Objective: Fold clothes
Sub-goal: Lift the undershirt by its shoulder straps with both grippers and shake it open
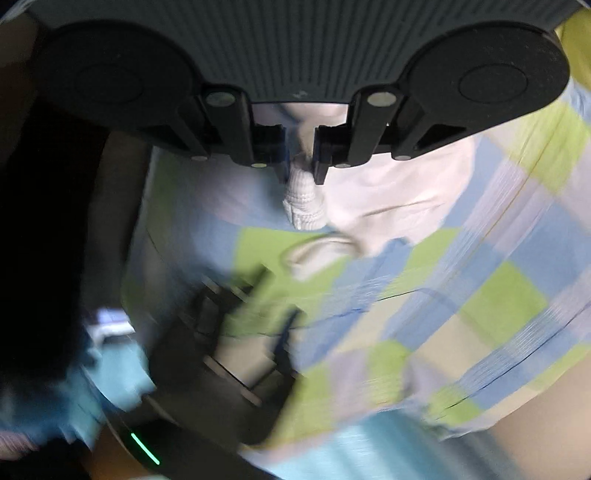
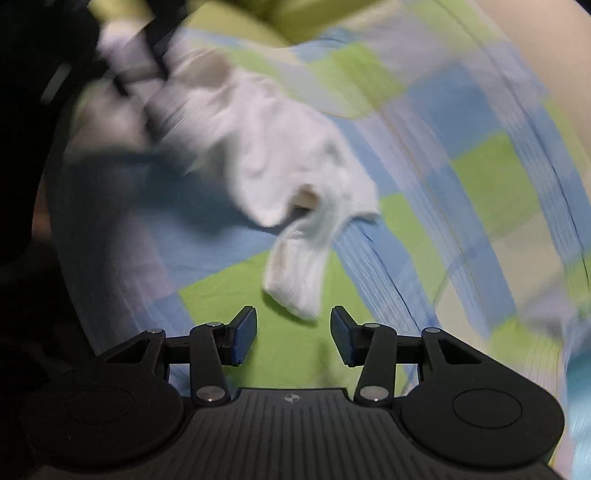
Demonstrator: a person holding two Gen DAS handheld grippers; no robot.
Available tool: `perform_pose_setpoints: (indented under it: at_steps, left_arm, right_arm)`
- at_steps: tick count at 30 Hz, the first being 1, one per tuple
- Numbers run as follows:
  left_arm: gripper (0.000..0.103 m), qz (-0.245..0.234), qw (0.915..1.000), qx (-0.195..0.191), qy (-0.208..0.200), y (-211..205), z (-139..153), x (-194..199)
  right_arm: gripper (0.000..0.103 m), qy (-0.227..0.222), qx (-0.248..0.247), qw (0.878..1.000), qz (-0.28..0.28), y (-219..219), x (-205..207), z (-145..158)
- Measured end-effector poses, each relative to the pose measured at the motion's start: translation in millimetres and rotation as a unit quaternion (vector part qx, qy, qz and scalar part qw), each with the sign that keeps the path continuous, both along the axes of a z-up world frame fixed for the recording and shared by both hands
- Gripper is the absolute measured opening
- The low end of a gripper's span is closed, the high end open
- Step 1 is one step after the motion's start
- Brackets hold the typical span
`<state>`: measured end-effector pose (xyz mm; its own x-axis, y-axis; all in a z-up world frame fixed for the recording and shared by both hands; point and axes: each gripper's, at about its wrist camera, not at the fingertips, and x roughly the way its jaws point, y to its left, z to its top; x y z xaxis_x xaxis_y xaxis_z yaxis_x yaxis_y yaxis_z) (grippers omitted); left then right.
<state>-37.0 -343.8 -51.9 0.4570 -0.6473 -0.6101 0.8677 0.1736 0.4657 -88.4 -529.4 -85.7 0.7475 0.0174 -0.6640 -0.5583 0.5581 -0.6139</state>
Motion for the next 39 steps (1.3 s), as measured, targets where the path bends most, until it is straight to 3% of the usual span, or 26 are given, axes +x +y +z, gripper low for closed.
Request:
perform_pose_setpoints:
  at_steps: [4,6,7,11,16,23,30,34,39]
  left_arm:
    - [0.01,0.03,0.9992,-0.026,0.011,6,19,21]
    - [0.01,0.039,0.9986,-0.033,0.01,11,24,29]
    - [0.01,0.047,0.9982,-0.036,0.006,13,27,31]
    - [0.01,0.075,0.9955,-0.053,-0.023,33,48,40]
    - [0.01,0.092,0.9862,-0.089,-0.105,77,110,37]
    - [0.01,0.097,0.9588,-0.165,-0.21,137,216,-10]
    - [0.01,0.069,0.9391,-0.221,-0.254,157,274,-57]
    - [0.01,0.057,0.9365,-0.23,-0.259,143,290,-49]
    - [0.01,0.059,0.9505,-0.21,-0.222,87,278,19]
  right_arm:
    - [0.038,-0.029,-0.03,0.998,0.045,6,9,-11]
    - [0.021,-0.029,-0.034,0.998,0.04,7,19,-12]
    - [0.005,-0.028,-0.033,0.998,0.034,8,20,-9]
    - [0.005,-0.05,-0.024,0.998,0.005,14,14,18]
    - [0.005,-0.141,-0.038,0.989,-0.037,26,-21,98]
    - [0.005,-0.279,-0.036,0.956,-0.084,55,-86,218]
    - [0.005,-0.368,-0.05,0.922,-0.111,72,-131,292]
    - [0.005,-0.375,-0.078,0.916,-0.119,63,-110,309]
    - [0.005,-0.317,-0.096,0.934,-0.133,14,-18,289]
